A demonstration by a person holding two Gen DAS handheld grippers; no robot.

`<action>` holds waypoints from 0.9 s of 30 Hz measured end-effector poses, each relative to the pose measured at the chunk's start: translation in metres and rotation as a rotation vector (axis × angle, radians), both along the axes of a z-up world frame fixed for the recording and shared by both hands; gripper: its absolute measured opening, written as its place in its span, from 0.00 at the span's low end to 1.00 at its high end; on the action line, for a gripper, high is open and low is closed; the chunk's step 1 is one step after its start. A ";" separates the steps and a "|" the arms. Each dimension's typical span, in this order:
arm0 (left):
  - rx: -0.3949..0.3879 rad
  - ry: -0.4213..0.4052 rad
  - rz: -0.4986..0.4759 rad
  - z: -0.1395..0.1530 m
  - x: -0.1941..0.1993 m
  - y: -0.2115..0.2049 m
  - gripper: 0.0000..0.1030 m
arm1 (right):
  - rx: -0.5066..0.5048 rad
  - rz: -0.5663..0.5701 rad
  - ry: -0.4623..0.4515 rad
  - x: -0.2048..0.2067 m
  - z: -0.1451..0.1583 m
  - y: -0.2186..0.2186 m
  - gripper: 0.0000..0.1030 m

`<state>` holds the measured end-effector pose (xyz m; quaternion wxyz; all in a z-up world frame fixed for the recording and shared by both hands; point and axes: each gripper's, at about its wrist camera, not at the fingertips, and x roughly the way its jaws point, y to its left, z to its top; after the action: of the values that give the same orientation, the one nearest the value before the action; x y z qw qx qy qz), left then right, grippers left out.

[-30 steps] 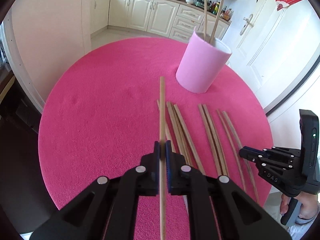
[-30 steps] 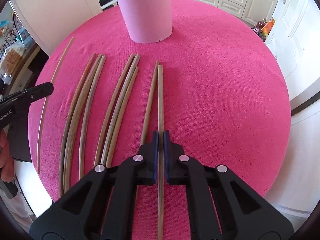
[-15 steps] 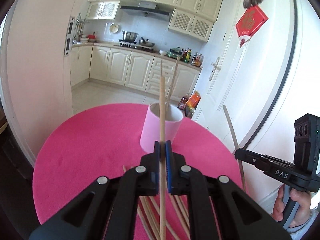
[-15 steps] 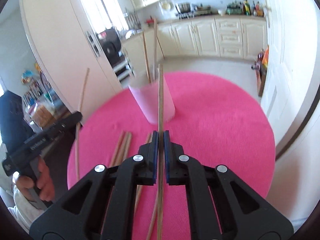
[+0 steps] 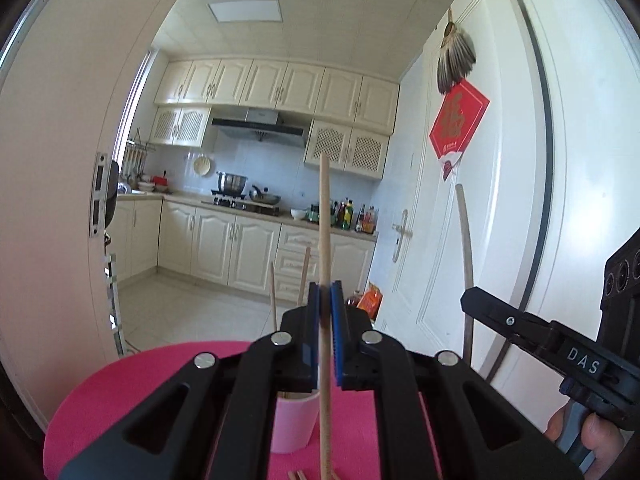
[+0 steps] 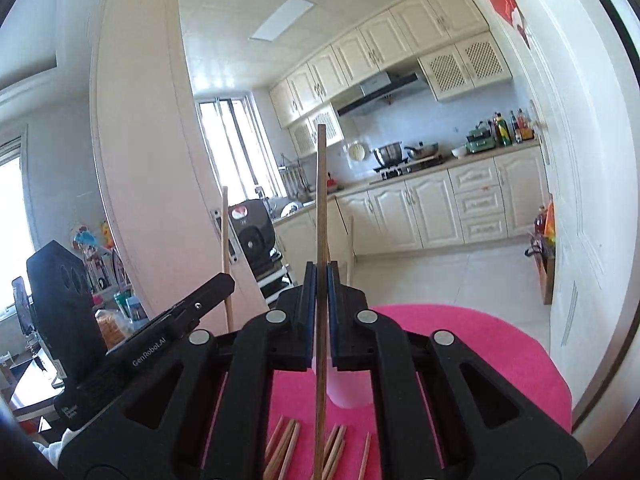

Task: Organize utensils
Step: 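Lift both held chopsticks upright and lower them into the pink cup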

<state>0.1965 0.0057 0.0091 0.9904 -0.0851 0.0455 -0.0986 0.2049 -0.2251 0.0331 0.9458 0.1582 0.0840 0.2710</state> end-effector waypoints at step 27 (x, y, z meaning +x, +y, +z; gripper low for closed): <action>-0.021 -0.152 0.184 -0.027 0.093 0.009 0.06 | 0.092 -0.110 -0.189 0.076 -0.007 0.052 0.06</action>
<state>0.2891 0.0151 -0.0177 0.9950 -0.0913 -0.0389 -0.0138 0.2813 -0.1732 0.0262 0.9546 0.1795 -0.0267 0.2362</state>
